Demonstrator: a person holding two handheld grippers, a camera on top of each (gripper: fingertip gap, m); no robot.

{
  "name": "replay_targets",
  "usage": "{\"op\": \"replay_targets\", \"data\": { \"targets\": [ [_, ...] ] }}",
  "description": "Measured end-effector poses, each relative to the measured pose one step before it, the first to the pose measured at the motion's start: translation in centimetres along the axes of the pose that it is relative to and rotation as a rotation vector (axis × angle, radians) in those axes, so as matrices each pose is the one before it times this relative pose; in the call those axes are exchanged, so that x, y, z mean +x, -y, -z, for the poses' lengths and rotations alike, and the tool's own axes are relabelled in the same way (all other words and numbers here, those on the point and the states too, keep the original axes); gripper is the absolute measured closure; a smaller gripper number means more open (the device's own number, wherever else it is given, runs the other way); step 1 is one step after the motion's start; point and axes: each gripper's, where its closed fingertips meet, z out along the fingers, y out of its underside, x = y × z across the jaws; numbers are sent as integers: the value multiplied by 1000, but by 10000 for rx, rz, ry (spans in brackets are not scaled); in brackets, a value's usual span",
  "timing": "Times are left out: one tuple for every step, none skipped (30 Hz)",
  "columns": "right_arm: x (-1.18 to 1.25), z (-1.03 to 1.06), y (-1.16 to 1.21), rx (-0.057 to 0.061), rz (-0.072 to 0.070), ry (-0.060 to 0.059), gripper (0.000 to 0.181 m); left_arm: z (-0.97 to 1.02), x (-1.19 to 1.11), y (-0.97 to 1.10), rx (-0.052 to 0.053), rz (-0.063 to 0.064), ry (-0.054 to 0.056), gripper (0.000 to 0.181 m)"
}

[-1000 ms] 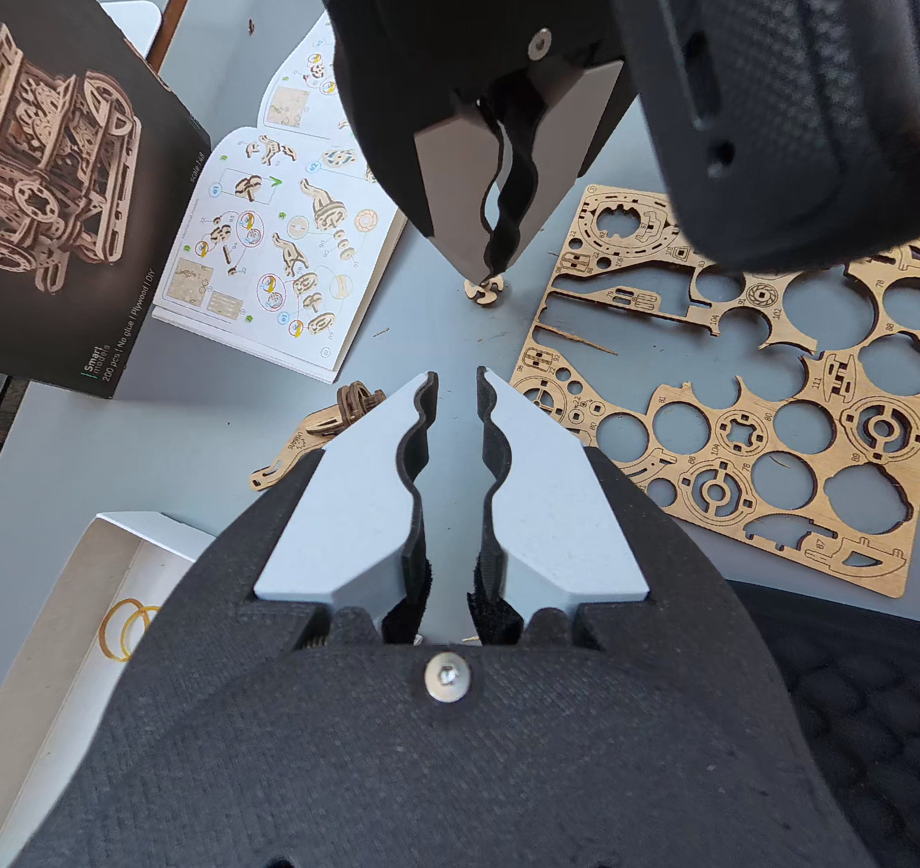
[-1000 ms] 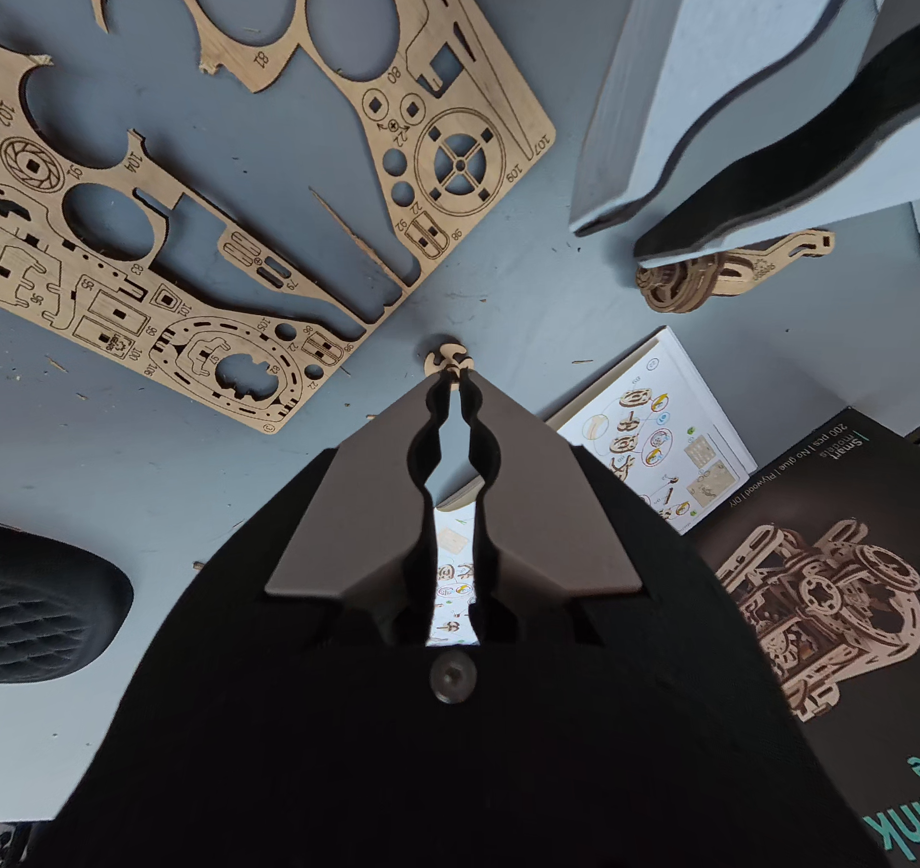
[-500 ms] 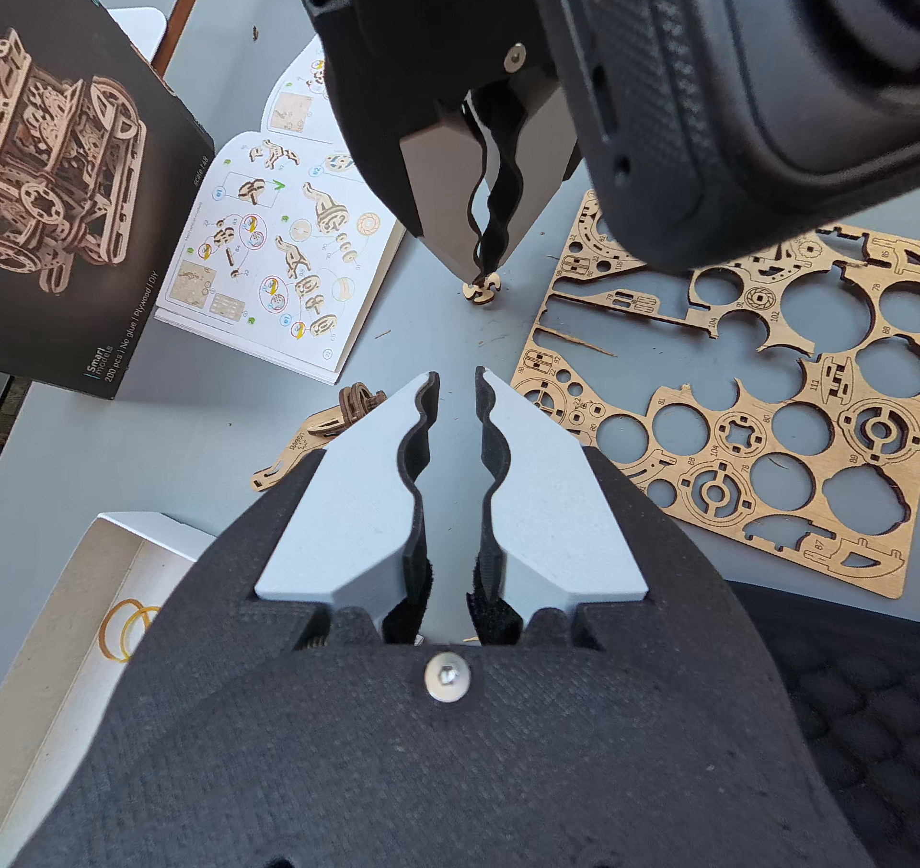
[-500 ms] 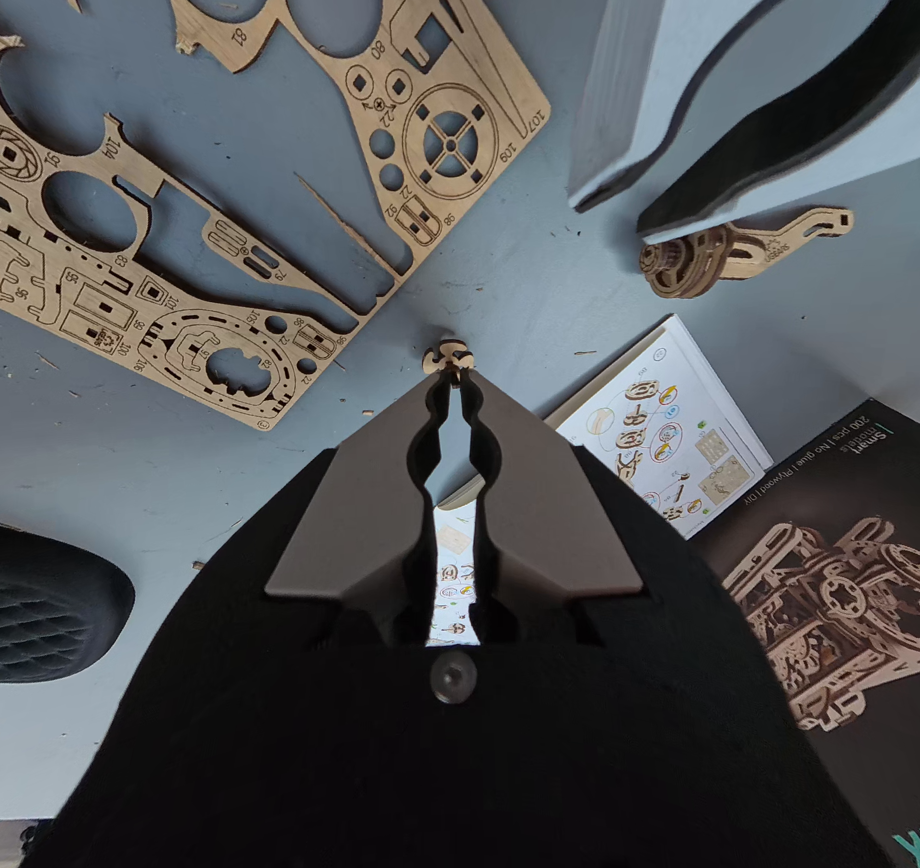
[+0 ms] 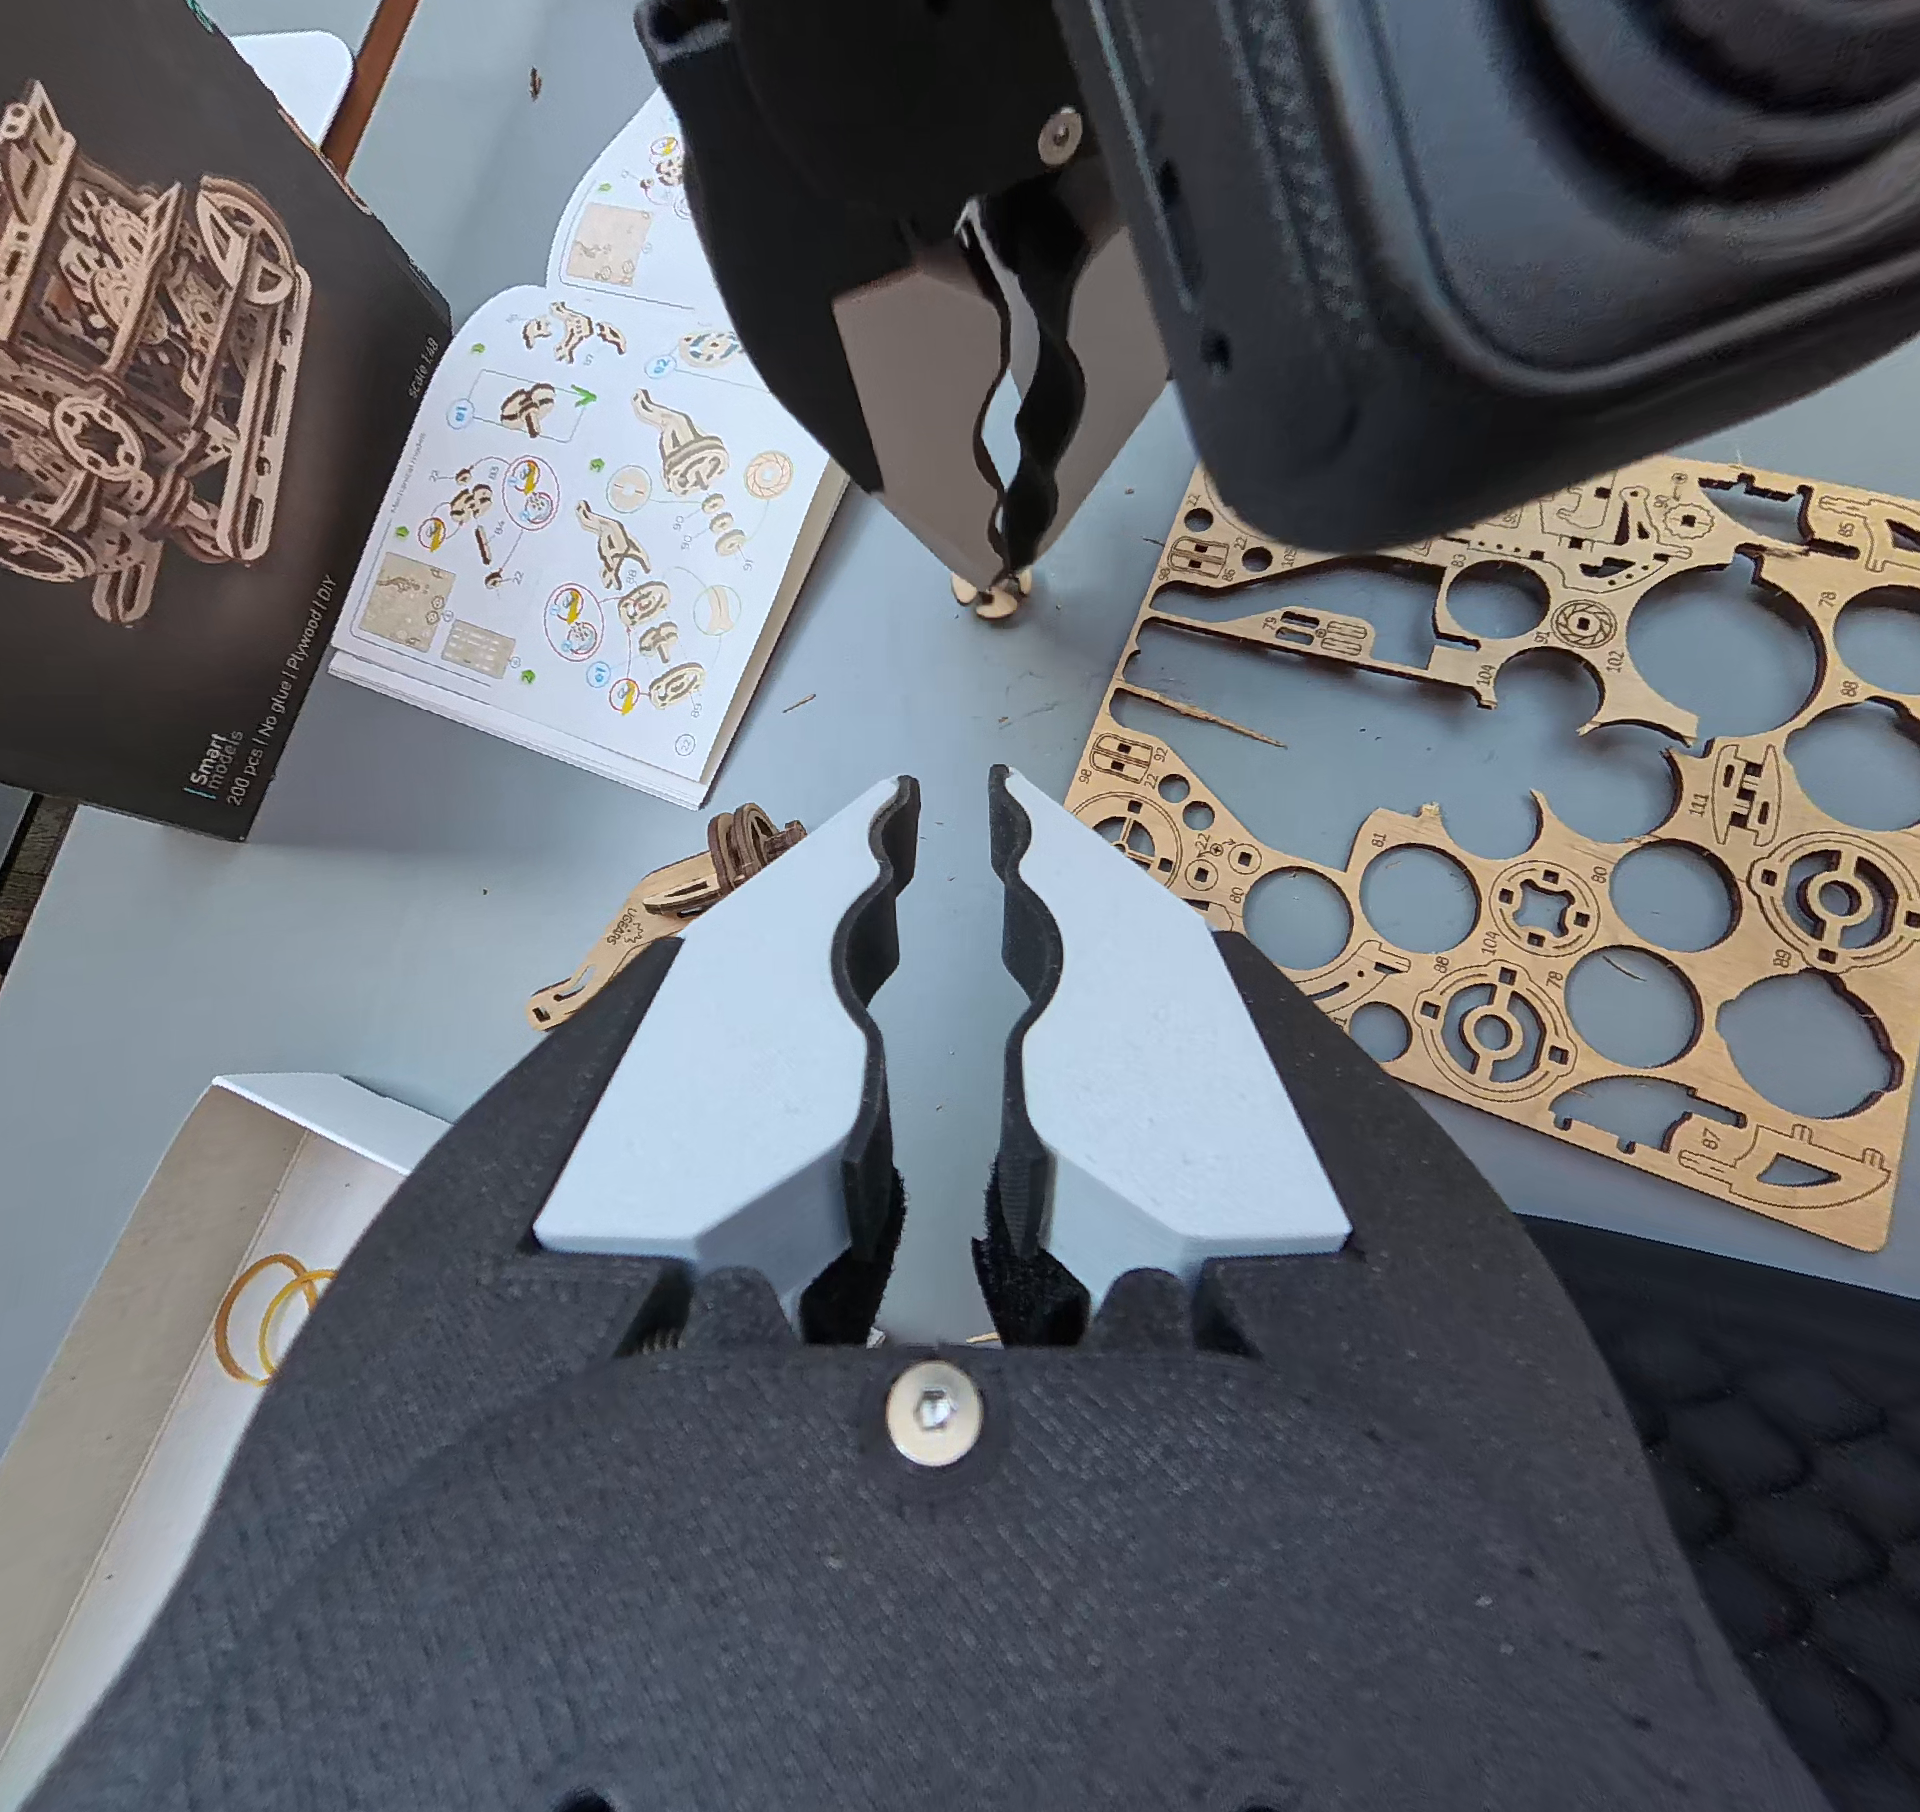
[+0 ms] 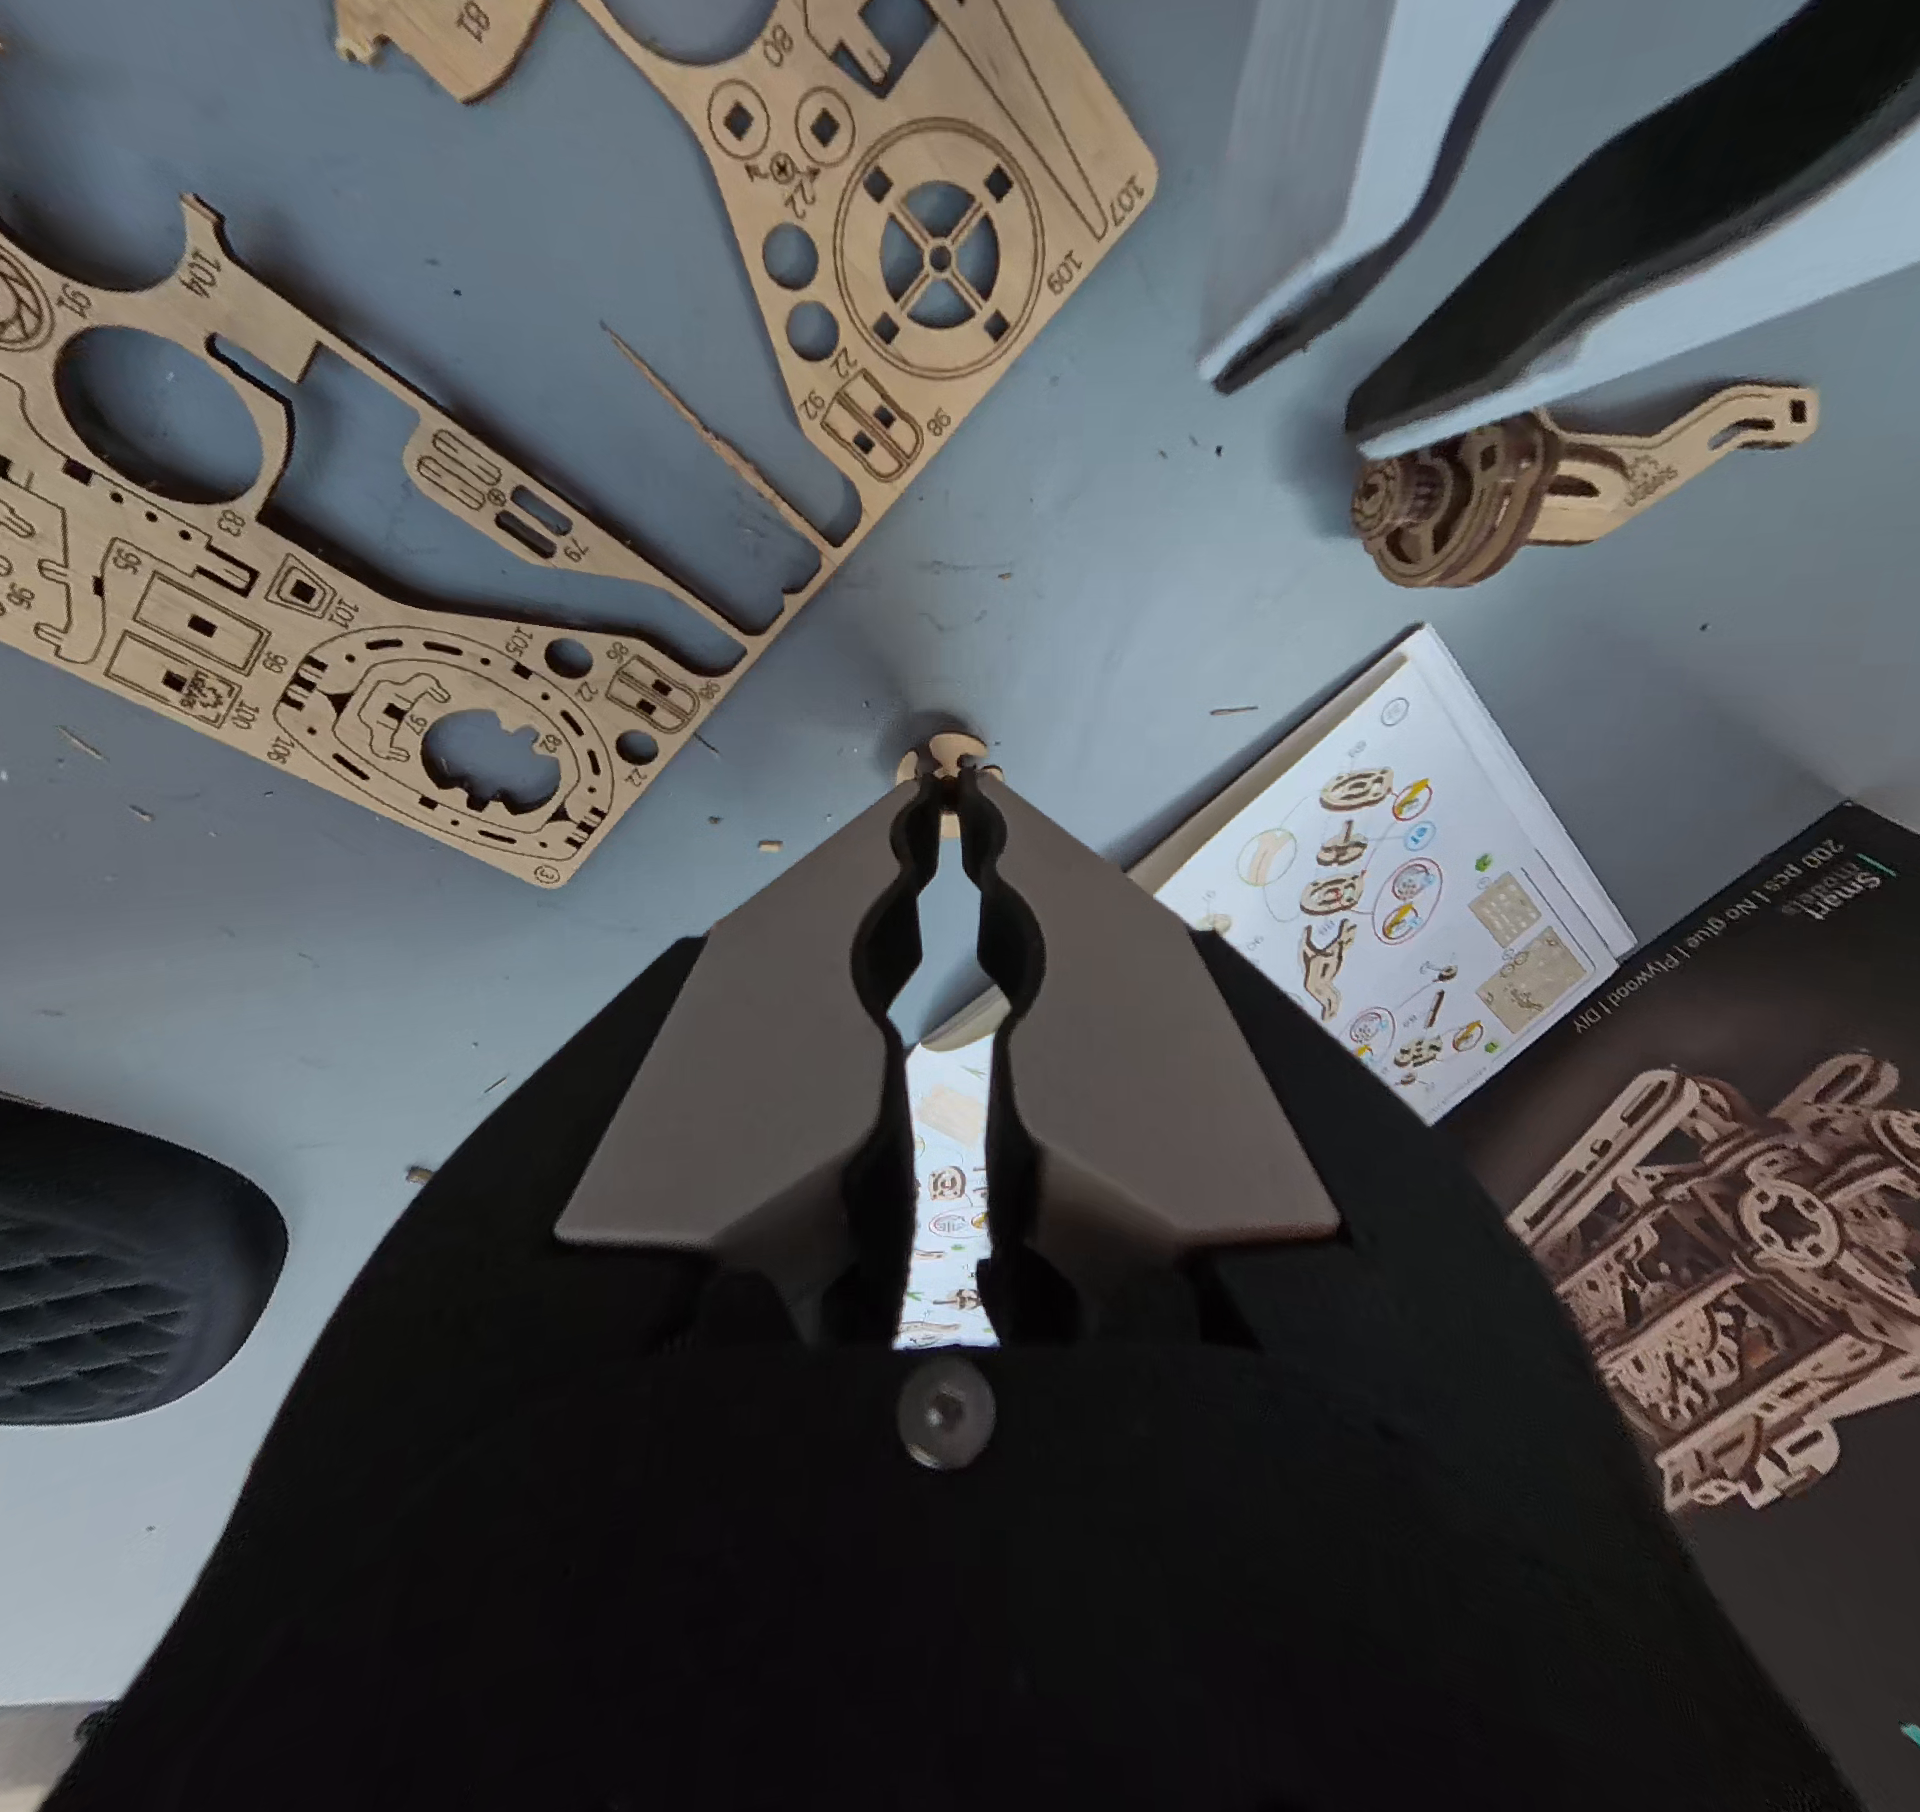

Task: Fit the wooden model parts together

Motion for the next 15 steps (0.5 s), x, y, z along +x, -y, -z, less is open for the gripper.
{"op": "replay_targets", "data": {
  "targets": [
    [83, 146, 1, 144, -88, -9, 178, 27, -4, 21, 3, -12, 5, 169],
    [-121, 173, 292, 341, -224, 166, 179, 25, 11, 31, 14, -5, -5, 169],
    [-35, 142, 35, 144, -212, 108, 179, 21, 19, 48, 15, 2, -11, 169],
    [125, 123, -328, -102, -76, -38, 178, 22, 2, 32, 11, -7, 4, 169],
    [219, 90, -362, -137, 20, -137, 178, 30, -1, 23, 6, -17, 7, 169],
    [307, 83, -184, -45, -3, -209, 177, 16, -21, 0, 4, 0, 6, 169],
    [-75, 79, -66, 29, -25, 51, 177, 19, -13, 13, 8, 15, 7, 169],
    [-104, 34, -32, 32, -109, 93, 177, 19, -11, 13, 10, 13, -5, 169],
    [11, -7, -98, 16, -109, 24, 177, 7, 18, -1, 5, 5, -8, 169],
    [-12, -13, -145, 8, -134, 41, 176, 21, -28, -9, -5, -5, 19, 169],
    [13, 15, -176, 35, -179, 36, 174, 10, -5, 2, -7, -13, 6, 170],
    [225, 87, -82, 134, -296, -102, 172, 27, -14, 23, 4, -5, 16, 170],
    [106, 164, -11, 216, -377, -40, 170, 42, -2, 45, 15, -3, 8, 170],
    [161, 242, 22, 268, -460, -122, 168, 52, -15, 29, 11, 1, 7, 170],
    [377, 256, 63, 316, -559, -279, 167, 65, -39, 28, 10, 4, 20, 170]
  ]
}}
